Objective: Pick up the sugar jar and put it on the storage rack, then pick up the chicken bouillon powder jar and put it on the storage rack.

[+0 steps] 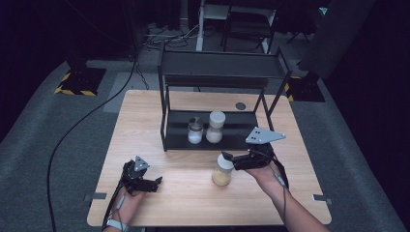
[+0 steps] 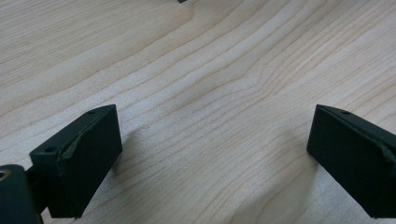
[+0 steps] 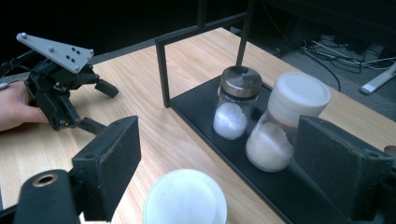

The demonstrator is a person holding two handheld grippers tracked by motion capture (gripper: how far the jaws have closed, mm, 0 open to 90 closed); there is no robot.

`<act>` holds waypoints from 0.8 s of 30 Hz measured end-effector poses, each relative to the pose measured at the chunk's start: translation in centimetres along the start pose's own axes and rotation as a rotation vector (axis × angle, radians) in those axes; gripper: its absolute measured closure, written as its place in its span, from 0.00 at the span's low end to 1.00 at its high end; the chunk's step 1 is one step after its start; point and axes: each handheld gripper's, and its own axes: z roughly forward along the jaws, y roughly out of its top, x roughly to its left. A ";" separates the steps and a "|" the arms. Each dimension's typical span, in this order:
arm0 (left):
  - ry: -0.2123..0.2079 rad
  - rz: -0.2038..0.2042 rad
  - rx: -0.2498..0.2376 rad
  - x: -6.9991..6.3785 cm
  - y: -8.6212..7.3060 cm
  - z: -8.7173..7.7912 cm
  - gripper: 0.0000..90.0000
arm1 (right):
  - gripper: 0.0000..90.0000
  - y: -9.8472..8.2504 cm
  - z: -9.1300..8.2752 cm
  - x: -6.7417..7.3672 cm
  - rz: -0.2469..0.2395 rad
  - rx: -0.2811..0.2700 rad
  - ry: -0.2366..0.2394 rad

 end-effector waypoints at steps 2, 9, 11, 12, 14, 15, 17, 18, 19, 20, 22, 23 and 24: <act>0.001 0.000 -0.001 0.0 0.0 0.0 0.03 | 0.16 -0.4 0.1 0.2 -0.001 0.003 0.000; 0.001 0.000 -0.001 0.0 0.0 0.0 0.03 | 0.15 -1.9 0.5 0.6 0.002 0.018 -0.007; 0.001 0.000 -0.001 0.0 0.0 0.0 0.03 | 0.15 -2.3 0.6 0.6 0.004 0.024 -0.009; 0.001 0.000 0.000 0.0 0.0 0.0 0.03 | 0.15 -2.5 0.7 0.6 0.008 0.029 -0.009; 0.001 0.000 -0.001 0.0 0.0 0.0 0.03 | 0.14 -2.9 0.9 0.6 0.014 0.034 -0.007; 0.001 0.000 -0.001 0.0 0.0 0.0 0.03 | 0.14 -3.2 1.1 0.6 0.020 0.039 -0.005; 0.001 0.000 0.000 0.0 0.0 0.0 0.03 | 0.13 -3.6 1.4 0.6 0.022 0.040 -0.004; 0.001 -0.001 -0.001 0.0 0.0 0.0 0.03 | 0.13 -3.8 1.5 0.6 0.027 0.045 -0.002; 0.000 0.000 0.000 0.0 0.0 0.0 0.03 | 0.13 -4.0 1.6 0.5 0.029 0.046 0.000; 0.001 0.000 0.000 0.0 0.0 0.0 0.03 | 0.12 -4.4 1.6 0.4 0.040 0.034 0.002; 0.002 -0.001 0.001 0.0 0.0 0.0 0.03 | 0.12 -4.7 1.6 0.4 0.051 0.025 0.003; 0.003 -0.001 0.001 0.0 0.0 0.0 0.03 | 0.12 -4.8 1.6 0.4 0.050 0.022 0.003; 0.003 -0.001 0.000 0.0 0.0 0.0 0.03 | 0.12 -4.8 1.6 0.4 0.046 0.022 0.004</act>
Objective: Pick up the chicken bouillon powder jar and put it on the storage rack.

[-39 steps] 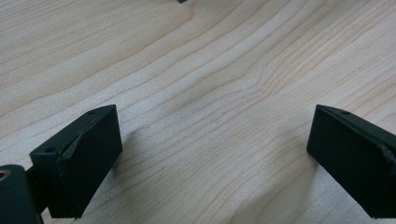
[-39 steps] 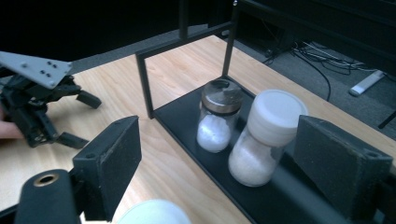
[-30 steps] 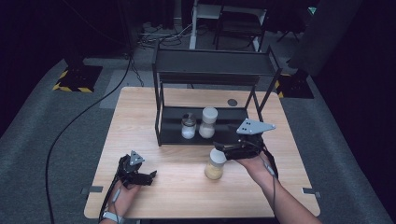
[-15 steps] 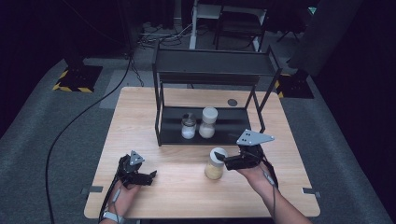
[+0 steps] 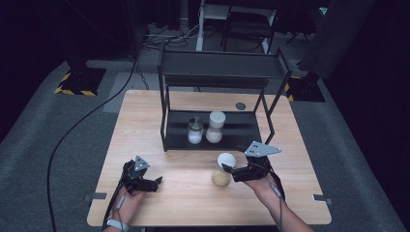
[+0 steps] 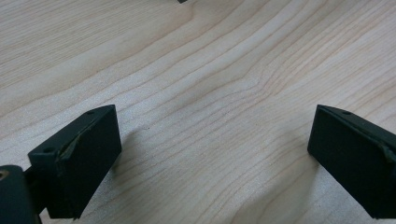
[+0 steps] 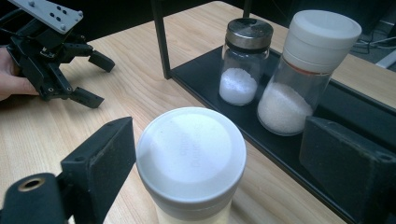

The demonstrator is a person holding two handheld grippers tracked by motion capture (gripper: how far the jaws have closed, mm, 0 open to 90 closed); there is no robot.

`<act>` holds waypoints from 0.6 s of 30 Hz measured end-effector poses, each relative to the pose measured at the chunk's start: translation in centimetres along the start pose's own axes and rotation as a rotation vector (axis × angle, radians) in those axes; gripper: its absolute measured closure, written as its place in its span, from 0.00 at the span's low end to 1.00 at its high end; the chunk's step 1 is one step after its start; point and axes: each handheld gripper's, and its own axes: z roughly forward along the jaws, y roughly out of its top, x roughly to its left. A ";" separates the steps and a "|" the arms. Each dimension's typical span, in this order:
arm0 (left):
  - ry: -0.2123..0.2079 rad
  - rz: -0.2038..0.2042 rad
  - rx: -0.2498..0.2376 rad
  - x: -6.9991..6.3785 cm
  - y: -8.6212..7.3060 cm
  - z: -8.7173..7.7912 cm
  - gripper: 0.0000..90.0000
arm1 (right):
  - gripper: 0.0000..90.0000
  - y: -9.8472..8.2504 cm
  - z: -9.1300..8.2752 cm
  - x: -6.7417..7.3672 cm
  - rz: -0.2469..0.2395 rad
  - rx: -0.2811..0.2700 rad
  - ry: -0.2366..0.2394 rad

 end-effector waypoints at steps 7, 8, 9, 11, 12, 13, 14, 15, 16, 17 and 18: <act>0.000 0.000 0.000 0.0 0.0 0.0 0.03 | 0.12 -0.5 0.3 0.2 -0.010 0.014 0.016; 0.000 0.000 0.000 0.0 0.0 0.0 0.03 | 0.12 -0.6 0.3 0.2 -0.007 0.017 0.017; 0.000 0.000 0.000 0.0 0.0 0.0 0.03 | 0.12 -0.7 0.4 0.1 -0.005 0.021 0.018; 0.000 0.000 0.001 0.0 0.0 0.0 0.03 | 0.12 -0.9 0.7 0.1 0.000 0.028 0.020; 0.000 0.000 0.000 0.0 0.0 0.0 0.03 | 0.12 -1.0 0.8 0.0 0.001 0.031 0.023; 0.000 0.000 0.000 0.0 0.0 0.0 0.03 | 0.12 -1.1 0.9 0.0 0.001 0.034 0.025; 0.000 0.000 0.000 0.0 0.0 0.0 0.03 | 0.12 -1.1 1.0 0.1 -0.002 0.037 0.027; -0.001 0.000 0.000 0.0 0.0 0.0 0.03 | 0.12 -1.1 1.1 0.1 -0.005 0.040 0.028; 0.000 0.000 0.000 0.0 0.0 0.0 0.03 | 0.13 -1.2 1.2 0.2 -0.008 0.043 0.029; 0.000 -0.001 -0.001 0.0 0.0 0.0 0.03 | 0.13 -1.2 1.3 0.2 -0.010 0.045 0.031; 0.001 0.000 -0.001 0.0 0.0 0.0 0.03 | 0.14 -1.2 1.4 0.2 -0.010 0.046 0.033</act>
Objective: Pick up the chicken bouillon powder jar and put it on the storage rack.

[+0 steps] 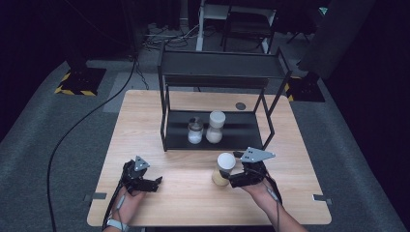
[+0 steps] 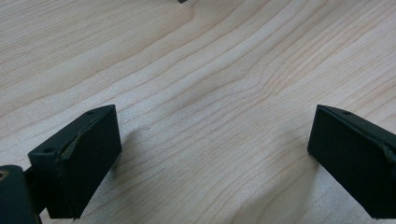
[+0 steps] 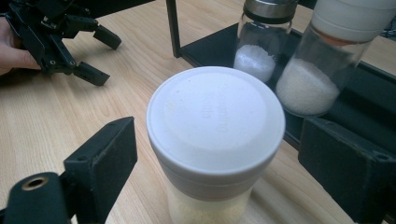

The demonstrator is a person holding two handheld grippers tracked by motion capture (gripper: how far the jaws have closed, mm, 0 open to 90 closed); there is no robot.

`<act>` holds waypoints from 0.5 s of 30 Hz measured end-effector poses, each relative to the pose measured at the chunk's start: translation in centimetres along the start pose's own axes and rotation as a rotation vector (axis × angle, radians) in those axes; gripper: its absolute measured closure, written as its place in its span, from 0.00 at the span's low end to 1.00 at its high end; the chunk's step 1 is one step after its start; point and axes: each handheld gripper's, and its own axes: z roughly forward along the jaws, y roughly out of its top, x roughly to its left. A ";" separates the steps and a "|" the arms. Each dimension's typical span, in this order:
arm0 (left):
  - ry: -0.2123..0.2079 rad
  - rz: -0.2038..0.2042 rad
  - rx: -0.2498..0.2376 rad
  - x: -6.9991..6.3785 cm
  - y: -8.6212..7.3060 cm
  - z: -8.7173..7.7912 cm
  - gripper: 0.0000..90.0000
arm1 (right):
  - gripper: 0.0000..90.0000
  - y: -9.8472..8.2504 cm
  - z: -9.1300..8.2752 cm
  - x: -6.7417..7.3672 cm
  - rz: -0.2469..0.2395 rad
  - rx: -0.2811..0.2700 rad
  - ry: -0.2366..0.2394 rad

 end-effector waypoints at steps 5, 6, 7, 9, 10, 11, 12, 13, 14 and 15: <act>0.001 -0.002 -0.001 0.0 -0.1 0.0 0.03 | 0.19 0.2 0.7 0.0 -0.013 0.022 0.009; 0.002 -0.003 0.001 -0.1 -0.1 -0.1 0.03 | 0.20 0.2 0.9 -0.1 -0.017 0.025 0.011; 0.002 -0.003 0.000 -0.1 -0.1 -0.1 0.03 | 0.21 0.3 1.0 -0.1 -0.018 0.029 0.011; 0.001 -0.003 0.001 -0.1 -0.1 -0.1 0.03 | 0.25 0.4 1.2 -0.2 -0.020 0.036 0.016; 0.001 -0.003 0.001 -0.1 -0.1 -0.1 0.03 | 0.27 0.5 1.4 -0.2 -0.025 0.040 0.019; 0.001 -0.003 0.001 -0.1 -0.1 -0.1 0.03 | 0.29 0.6 1.6 -0.2 -0.028 0.045 0.021; 0.001 -0.003 0.001 0.0 -0.1 -0.1 0.03 | 0.32 0.6 1.6 -0.2 -0.031 0.047 0.024; 0.001 -0.003 0.001 0.0 -0.1 -0.1 0.03 | 0.33 0.7 1.7 -0.1 -0.034 0.052 0.022; 0.001 -0.003 0.001 0.0 0.0 -0.1 0.03 | 0.36 0.8 1.7 0.0 -0.039 0.054 0.014; 0.001 -0.003 0.000 0.0 0.0 0.0 0.03 | 0.37 0.8 1.7 -0.1 -0.039 0.053 0.015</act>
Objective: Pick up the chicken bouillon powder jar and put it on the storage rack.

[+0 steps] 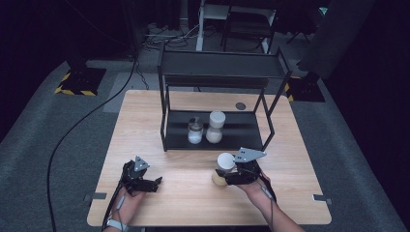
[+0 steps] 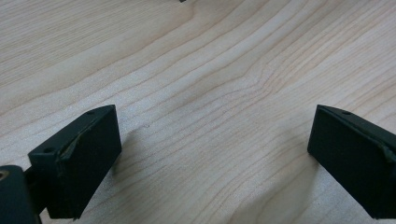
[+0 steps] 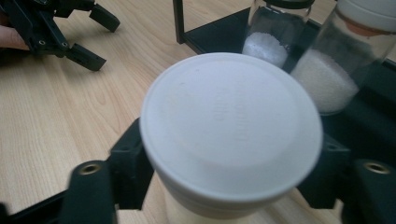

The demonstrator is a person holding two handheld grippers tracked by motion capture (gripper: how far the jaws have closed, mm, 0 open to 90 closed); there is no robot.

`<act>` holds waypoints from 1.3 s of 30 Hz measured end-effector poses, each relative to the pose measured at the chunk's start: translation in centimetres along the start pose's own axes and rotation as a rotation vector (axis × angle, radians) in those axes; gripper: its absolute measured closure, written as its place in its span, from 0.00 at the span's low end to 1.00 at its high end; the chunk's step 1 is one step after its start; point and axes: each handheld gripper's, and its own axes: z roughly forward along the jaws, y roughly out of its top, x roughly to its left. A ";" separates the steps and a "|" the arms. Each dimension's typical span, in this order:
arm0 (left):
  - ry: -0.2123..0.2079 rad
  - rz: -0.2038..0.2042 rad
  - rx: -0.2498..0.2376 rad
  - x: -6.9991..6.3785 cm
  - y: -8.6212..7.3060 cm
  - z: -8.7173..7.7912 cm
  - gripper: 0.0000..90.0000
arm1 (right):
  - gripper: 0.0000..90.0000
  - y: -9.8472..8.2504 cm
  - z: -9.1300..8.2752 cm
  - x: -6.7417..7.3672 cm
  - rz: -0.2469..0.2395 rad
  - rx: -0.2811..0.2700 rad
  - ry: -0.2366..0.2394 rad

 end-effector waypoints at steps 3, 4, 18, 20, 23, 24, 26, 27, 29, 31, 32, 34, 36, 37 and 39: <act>0.000 0.000 0.000 0.0 0.0 0.0 0.03 | 0.37 0.3 0.0 0.0 -0.002 0.010 0.001; 0.000 0.000 0.000 0.0 0.0 0.0 0.03 | 0.37 0.3 0.0 0.0 -0.006 0.011 0.001; 0.000 0.000 0.000 0.0 0.0 0.0 0.03 | 0.37 1.8 -1.4 -0.2 -0.013 -0.009 0.012; 0.000 0.000 0.000 0.0 0.0 0.0 0.03 | 0.37 2.2 -1.8 -0.2 -0.016 -0.013 0.012; 0.002 -0.001 -0.001 0.0 0.0 0.0 0.03 | 0.37 2.7 -2.3 -0.3 -0.017 -0.020 0.013; 0.003 -0.001 -0.001 0.0 0.0 0.0 0.04 | 0.37 2.9 -2.5 -0.4 -0.017 -0.021 0.014; 0.005 -0.003 -0.001 0.0 0.0 0.0 0.04 | 0.37 3.3 -2.8 -0.5 -0.018 -0.021 0.013; 0.006 -0.004 -0.001 0.0 0.0 0.0 0.04 | 0.37 3.5 -3.0 -0.6 -0.022 -0.022 0.011; 0.007 -0.004 -0.001 -0.1 0.0 0.0 0.04 | 0.37 3.9 -3.3 -0.6 -0.028 -0.023 0.005; 0.009 -0.006 -0.002 -0.1 0.0 0.0 0.04 | 0.37 4.2 -3.7 -0.7 -0.032 -0.026 -0.001; 0.010 -0.007 -0.002 -0.1 0.0 0.0 0.04 | 0.37 4.3 -3.8 -0.8 -0.034 -0.028 -0.003; 0.011 -0.006 -0.002 -0.1 0.0 0.0 0.04 | 0.37 4.7 -4.1 -1.0 -0.032 -0.029 -0.006; 0.012 -0.006 -0.002 -0.1 0.0 0.0 0.04 | 0.37 5.0 -4.3 -1.3 -0.032 -0.029 -0.010; 0.012 -0.006 -0.001 -0.1 0.0 0.0 0.04 | 0.37 5.1 -4.4 -1.4 -0.033 -0.030 -0.013; 0.012 -0.006 -0.002 -0.1 0.0 0.0 0.04 | 0.37 5.4 -4.5 -1.6 -0.034 -0.029 -0.018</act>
